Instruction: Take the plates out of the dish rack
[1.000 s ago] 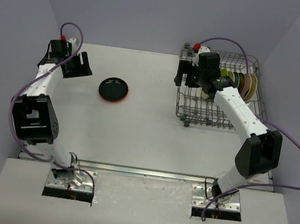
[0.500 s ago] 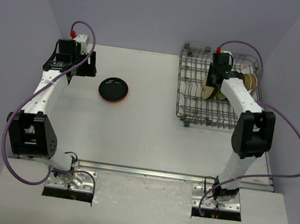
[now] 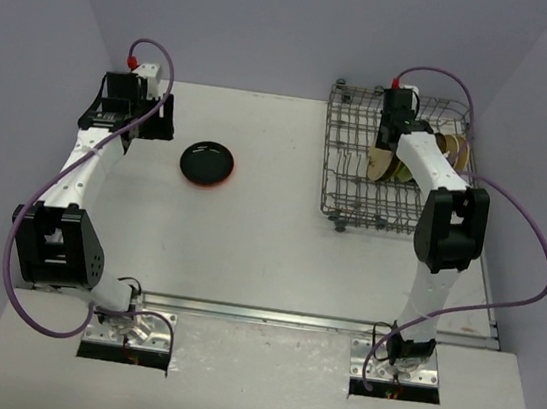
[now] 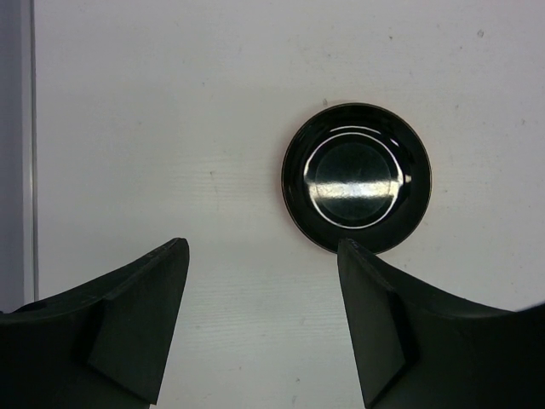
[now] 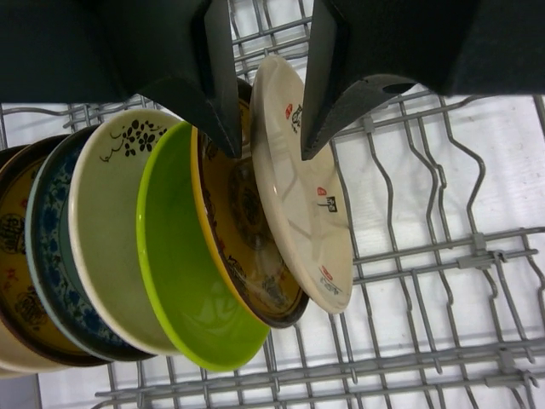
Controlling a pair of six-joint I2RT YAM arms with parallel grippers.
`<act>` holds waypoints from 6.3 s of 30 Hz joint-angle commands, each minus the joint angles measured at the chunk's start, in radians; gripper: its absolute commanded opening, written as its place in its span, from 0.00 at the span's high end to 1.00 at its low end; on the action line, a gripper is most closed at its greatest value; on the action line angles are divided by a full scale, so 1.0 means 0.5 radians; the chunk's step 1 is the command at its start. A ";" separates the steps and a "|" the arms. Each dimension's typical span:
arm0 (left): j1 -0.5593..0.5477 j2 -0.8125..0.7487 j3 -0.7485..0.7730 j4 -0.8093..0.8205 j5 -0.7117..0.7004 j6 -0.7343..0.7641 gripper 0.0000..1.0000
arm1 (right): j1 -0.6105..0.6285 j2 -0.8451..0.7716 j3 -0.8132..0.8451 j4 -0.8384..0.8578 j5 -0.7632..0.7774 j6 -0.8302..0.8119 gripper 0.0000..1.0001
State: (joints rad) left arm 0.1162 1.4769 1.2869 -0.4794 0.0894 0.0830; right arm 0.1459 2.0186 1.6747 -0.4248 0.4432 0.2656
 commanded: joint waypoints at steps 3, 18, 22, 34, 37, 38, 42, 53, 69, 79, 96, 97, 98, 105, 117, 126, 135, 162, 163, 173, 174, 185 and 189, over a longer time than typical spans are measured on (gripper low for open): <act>-0.014 -0.026 0.044 0.029 -0.013 0.027 0.32 | -0.010 0.090 0.147 0.049 0.089 -0.018 0.68; -0.014 -0.024 0.197 -0.017 0.183 -0.083 0.16 | 0.159 -0.579 0.341 -0.049 -0.089 -0.212 1.00; -0.011 -0.095 0.202 0.021 0.583 -0.137 0.14 | 0.178 -0.764 0.248 0.036 -0.314 -0.177 1.00; -0.024 -0.335 -0.008 0.673 1.979 -0.987 0.20 | 0.204 -1.039 -0.415 0.373 -1.665 0.444 1.00; -0.063 -0.299 0.041 0.609 1.947 -0.960 0.22 | 0.303 -1.011 -0.447 0.389 -1.829 0.483 1.00; -0.088 -0.275 0.069 0.539 1.908 -0.909 0.22 | 0.354 -1.010 -0.463 0.397 -1.849 0.480 1.00; -0.190 -0.225 0.100 0.318 1.737 -0.708 0.24 | 0.499 -0.997 -0.475 0.405 -1.900 0.481 1.00; -0.395 -0.073 0.187 -0.023 1.536 -0.341 0.43 | 0.617 -0.907 -0.426 0.386 -1.969 0.478 1.00; -0.430 -0.038 0.089 -0.077 1.470 -0.229 0.95 | 0.641 -0.818 -0.374 0.342 -2.023 0.481 0.98; -0.120 0.016 0.001 -0.016 1.367 -0.343 1.00 | 0.608 -0.915 -0.418 0.211 -1.600 0.301 0.01; 0.163 0.761 0.230 -0.164 0.906 -0.249 1.00 | 0.386 -1.029 -0.545 0.176 -1.627 0.312 0.01; 0.173 0.782 0.252 -0.160 0.899 -0.252 1.00 | 0.386 -1.026 -0.543 0.175 -1.636 0.314 0.01; 0.186 0.804 0.278 -0.154 0.898 -0.255 1.00 | 0.386 -1.024 -0.542 0.175 -1.645 0.315 0.01; 0.222 0.934 0.429 -0.154 0.894 -0.269 1.00 | 0.386 -1.037 -0.568 0.175 -1.650 0.305 0.01; 0.234 0.962 0.447 -0.148 0.827 -0.254 0.62 | 0.386 -1.013 -0.551 0.169 -1.656 0.308 0.01; 0.233 0.827 0.462 -0.168 0.592 -0.163 0.35 | 0.386 -0.982 -0.459 0.080 -1.388 0.226 0.01; 0.204 0.392 0.211 -0.026 0.425 -0.034 0.31 | 0.305 -0.723 -0.246 -0.032 -0.348 -0.178 0.62; -0.042 0.124 0.029 -0.035 0.314 -0.052 0.30 | -0.216 0.157 0.302 -0.218 -0.252 -0.040 0.72; -0.042 0.126 0.032 -0.033 0.313 -0.052 0.30 | -0.217 0.164 0.302 -0.212 -0.246 -0.038 0.72; -0.042 0.125 0.034 -0.035 0.301 -0.046 0.30 | -0.218 0.140 0.302 -0.218 -0.327 -0.044 0.96; -0.042 0.123 0.033 -0.035 0.301 -0.046 0.30 | -0.218 0.094 0.296 -0.243 -0.359 -0.017 1.00; -0.059 0.122 0.051 -0.041 0.318 -0.077 0.30 | -0.016 -0.546 0.351 -0.204 -0.489 -0.083 1.00; -0.057 0.061 0.065 -0.041 0.519 -0.079 0.27 | 0.040 -0.750 0.214 -0.083 -0.718 -0.085 1.00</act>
State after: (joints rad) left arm 0.0989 1.5555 1.2991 -0.5233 0.2577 0.0490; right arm 0.1347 1.7470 1.7908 -0.5680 0.2084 0.2206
